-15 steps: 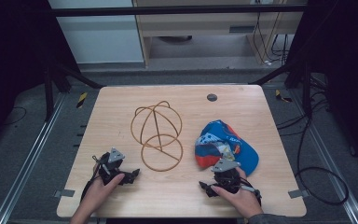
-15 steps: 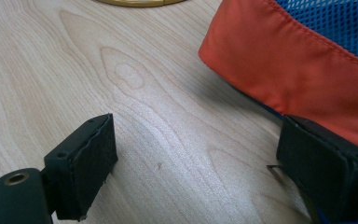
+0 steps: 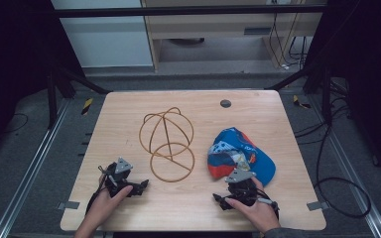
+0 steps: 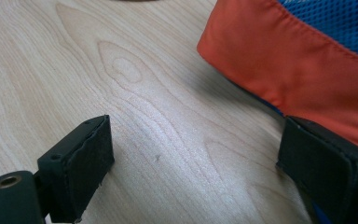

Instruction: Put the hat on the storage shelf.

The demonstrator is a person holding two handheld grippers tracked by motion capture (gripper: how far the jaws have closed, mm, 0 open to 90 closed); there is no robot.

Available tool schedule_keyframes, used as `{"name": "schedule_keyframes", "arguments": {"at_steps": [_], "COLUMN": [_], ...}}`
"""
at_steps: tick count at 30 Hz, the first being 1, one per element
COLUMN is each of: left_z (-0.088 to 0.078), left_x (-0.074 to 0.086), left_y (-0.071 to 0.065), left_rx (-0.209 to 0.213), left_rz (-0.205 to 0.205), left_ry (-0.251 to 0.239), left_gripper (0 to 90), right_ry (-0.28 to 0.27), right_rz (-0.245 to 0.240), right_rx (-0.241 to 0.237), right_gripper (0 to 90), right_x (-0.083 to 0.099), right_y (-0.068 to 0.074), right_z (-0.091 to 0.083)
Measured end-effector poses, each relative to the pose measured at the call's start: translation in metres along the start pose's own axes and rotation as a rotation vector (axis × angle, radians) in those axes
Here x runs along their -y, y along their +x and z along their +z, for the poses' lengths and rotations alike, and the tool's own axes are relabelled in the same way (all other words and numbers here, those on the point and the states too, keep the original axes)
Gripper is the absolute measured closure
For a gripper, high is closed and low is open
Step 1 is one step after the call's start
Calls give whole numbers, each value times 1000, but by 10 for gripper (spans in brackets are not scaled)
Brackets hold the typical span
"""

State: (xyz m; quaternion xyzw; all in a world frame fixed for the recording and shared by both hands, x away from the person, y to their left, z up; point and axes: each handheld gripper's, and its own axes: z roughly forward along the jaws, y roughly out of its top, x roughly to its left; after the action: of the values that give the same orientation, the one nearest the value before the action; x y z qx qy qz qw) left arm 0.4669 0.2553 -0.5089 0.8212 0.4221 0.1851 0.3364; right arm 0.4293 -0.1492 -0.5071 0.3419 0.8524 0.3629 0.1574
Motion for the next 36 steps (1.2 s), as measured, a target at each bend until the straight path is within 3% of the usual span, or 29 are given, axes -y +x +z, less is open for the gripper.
{"name": "schedule_keyframes", "arguments": {"at_steps": [7,16,22,25,29,36], "left_z": [0,-1,-1,-1,-1,-1], "left_x": [0,1,1,1,1,1], "left_y": [0,-1,-1,-1,-1,-1], "left_rx": [1,-1,0,0,0,1], "left_rz": [-1,0,0,0,0,-2], "left_ry": [0,0,0,0,-1,-3], "left_gripper": [0,0,0,0,0,0], "right_ry": [-69,-75,-40,24,80,123], "right_rz": [37,25,32,34,46,32], "right_rx": [-9,31,72,84,85,89], "right_gripper": [114,121,119,119,127,172], "right_x": [0,-2,-14,-22,-30,-45], "right_y": [-2,-13,-33,-49,-64,-78], "right_z": [-21,-53,-70,-73,-75,-80]}}
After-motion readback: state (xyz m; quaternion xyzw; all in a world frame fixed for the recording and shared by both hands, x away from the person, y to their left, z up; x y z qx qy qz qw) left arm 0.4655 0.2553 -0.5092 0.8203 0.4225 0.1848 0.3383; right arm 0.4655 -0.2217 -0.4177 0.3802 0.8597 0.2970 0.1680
